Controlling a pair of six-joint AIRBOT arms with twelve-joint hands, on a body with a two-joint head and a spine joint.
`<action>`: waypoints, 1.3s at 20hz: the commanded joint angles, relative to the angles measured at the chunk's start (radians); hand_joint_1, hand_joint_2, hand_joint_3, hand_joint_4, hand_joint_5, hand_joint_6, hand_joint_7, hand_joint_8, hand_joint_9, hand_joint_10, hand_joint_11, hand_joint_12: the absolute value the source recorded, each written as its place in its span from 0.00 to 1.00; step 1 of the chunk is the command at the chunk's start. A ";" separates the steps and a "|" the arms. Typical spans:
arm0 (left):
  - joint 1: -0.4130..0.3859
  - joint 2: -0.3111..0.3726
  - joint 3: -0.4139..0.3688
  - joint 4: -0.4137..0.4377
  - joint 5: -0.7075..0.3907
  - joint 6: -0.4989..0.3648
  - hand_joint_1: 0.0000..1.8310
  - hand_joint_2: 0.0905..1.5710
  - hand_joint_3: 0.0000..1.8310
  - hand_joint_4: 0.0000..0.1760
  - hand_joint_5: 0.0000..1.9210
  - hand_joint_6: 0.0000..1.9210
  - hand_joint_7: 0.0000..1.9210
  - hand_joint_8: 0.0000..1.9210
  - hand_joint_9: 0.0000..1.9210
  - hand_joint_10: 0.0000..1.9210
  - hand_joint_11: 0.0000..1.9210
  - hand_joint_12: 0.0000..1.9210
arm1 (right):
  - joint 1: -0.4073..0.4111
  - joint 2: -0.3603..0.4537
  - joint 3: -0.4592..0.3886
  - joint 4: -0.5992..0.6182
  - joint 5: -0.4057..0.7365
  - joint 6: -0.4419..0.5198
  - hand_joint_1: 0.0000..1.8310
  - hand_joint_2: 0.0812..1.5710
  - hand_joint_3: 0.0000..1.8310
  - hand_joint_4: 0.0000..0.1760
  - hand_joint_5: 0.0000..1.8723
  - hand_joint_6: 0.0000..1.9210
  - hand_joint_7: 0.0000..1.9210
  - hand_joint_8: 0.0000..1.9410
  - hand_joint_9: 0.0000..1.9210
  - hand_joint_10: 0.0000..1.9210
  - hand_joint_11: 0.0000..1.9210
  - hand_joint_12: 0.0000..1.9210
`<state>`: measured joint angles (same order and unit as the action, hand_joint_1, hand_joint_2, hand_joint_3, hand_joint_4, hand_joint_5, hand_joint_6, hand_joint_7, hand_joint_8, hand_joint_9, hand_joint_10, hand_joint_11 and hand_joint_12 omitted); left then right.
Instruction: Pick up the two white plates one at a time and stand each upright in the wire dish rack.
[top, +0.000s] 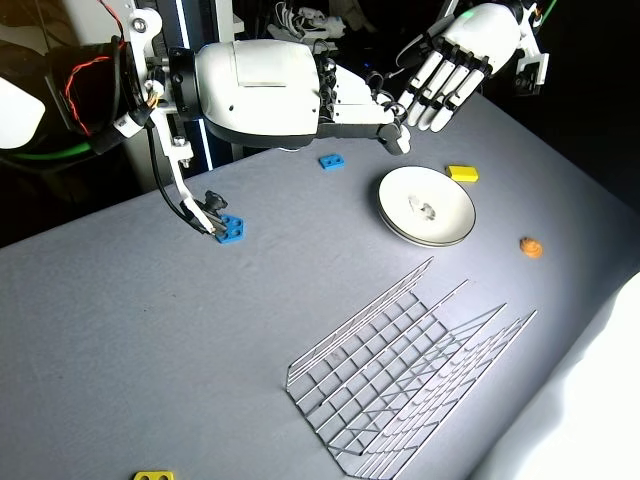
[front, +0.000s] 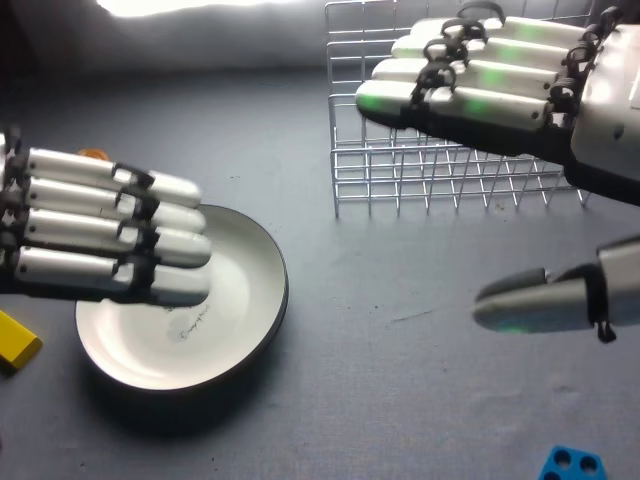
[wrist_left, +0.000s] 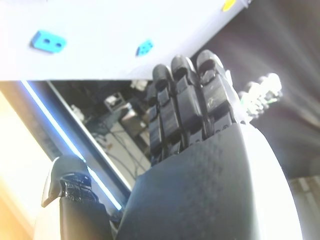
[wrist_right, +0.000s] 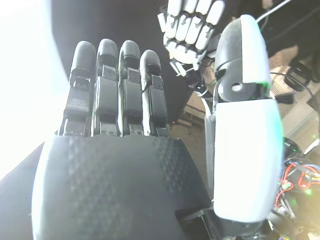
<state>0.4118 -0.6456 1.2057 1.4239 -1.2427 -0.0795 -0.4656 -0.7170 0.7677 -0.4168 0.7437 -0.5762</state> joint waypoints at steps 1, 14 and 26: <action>-0.018 0.004 -0.008 -0.084 -0.046 -0.014 0.00 0.65 0.03 0.00 0.00 0.00 0.00 0.00 0.00 0.00 0.00 0.00 | 0.011 0.002 0.005 0.014 0.096 0.037 0.00 0.64 0.01 0.00 0.00 0.00 0.00 0.00 0.00 0.00 0.00 0.00; -0.150 -0.015 0.040 0.163 -0.031 -0.055 0.00 0.65 0.01 0.00 0.00 0.00 0.00 0.00 0.00 0.00 0.00 0.00 | 0.058 -0.020 0.057 -0.161 0.028 0.239 0.00 0.66 0.01 0.00 0.01 0.00 0.00 0.00 0.00 0.00 0.00 0.00; -0.031 -0.083 0.101 0.233 0.025 -0.053 0.00 0.64 0.01 0.00 0.00 0.00 0.00 0.00 0.00 0.00 0.00 0.00 | 0.081 -0.035 0.065 -0.226 -0.005 0.137 0.01 0.64 0.00 0.00 0.00 0.00 0.00 0.00 0.00 0.00 0.00 0.00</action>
<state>0.3950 -0.7334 1.3052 1.7355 -1.2003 -0.1318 -0.3992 -0.7547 0.8345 -0.6880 0.6388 -0.4438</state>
